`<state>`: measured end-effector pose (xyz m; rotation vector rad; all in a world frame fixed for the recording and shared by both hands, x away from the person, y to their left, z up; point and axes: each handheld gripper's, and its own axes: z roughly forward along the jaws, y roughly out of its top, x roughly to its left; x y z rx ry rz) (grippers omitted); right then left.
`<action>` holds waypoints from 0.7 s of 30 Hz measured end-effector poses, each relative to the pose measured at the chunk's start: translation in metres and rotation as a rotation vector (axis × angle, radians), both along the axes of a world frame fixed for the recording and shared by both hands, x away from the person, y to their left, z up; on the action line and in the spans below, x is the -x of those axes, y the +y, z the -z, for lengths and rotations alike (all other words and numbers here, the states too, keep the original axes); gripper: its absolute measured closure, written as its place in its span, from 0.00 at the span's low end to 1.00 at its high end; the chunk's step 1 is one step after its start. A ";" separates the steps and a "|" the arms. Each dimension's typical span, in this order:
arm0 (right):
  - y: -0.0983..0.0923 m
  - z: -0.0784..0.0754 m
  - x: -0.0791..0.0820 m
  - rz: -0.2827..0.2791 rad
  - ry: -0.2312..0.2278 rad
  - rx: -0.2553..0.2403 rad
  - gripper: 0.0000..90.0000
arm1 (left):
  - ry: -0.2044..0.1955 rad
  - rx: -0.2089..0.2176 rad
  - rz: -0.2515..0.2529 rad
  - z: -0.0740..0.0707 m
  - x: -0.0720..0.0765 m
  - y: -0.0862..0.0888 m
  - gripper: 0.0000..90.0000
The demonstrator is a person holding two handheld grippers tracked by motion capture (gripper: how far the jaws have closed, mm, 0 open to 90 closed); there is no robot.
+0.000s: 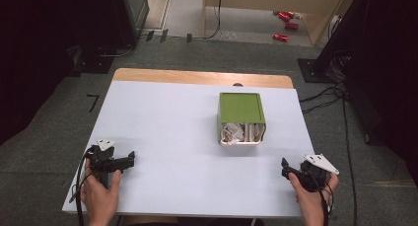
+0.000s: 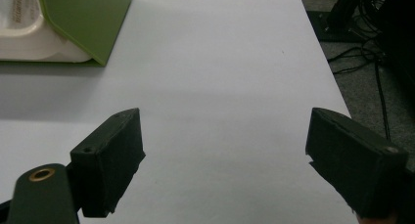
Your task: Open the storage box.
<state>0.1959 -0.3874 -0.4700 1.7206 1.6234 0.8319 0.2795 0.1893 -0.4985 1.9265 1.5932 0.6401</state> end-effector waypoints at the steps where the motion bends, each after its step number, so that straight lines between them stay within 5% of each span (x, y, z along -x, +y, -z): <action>1: 0.001 -0.001 -0.001 -0.001 0.000 0.001 0.15 | 0.000 0.000 0.000 0.000 0.000 0.000 0.00; 21: 0.015 -0.018 -0.013 -0.029 -0.029 0.002 0.16 | 0.000 0.000 0.000 0.000 0.000 0.000 0.00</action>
